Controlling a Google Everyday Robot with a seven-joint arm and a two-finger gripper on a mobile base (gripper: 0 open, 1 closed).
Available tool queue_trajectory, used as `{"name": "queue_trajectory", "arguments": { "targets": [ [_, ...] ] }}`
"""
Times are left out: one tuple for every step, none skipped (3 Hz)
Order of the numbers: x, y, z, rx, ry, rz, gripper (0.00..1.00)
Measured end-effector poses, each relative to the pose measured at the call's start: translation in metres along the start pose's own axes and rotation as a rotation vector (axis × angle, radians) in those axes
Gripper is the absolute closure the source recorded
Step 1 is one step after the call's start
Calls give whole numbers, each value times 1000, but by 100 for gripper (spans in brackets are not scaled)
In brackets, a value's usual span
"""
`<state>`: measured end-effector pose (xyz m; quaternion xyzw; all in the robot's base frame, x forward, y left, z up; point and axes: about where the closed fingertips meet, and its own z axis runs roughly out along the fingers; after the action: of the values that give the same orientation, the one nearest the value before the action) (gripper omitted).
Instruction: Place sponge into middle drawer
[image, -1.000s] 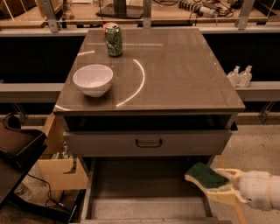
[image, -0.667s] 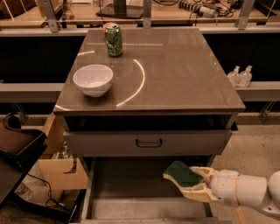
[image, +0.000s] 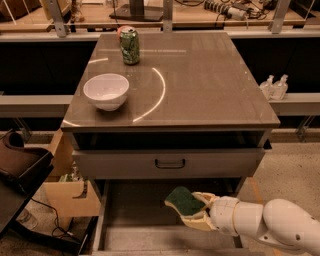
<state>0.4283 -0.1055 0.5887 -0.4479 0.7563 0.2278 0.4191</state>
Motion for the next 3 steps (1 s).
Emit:
{"name": "queue_trajectory", "arguments": {
  "targets": [
    [0,0,0,0,0,0,100],
    [15,11,33,-56,-42,22,100],
    [38,30,98,-156,-97,26,100]
  ]
}}
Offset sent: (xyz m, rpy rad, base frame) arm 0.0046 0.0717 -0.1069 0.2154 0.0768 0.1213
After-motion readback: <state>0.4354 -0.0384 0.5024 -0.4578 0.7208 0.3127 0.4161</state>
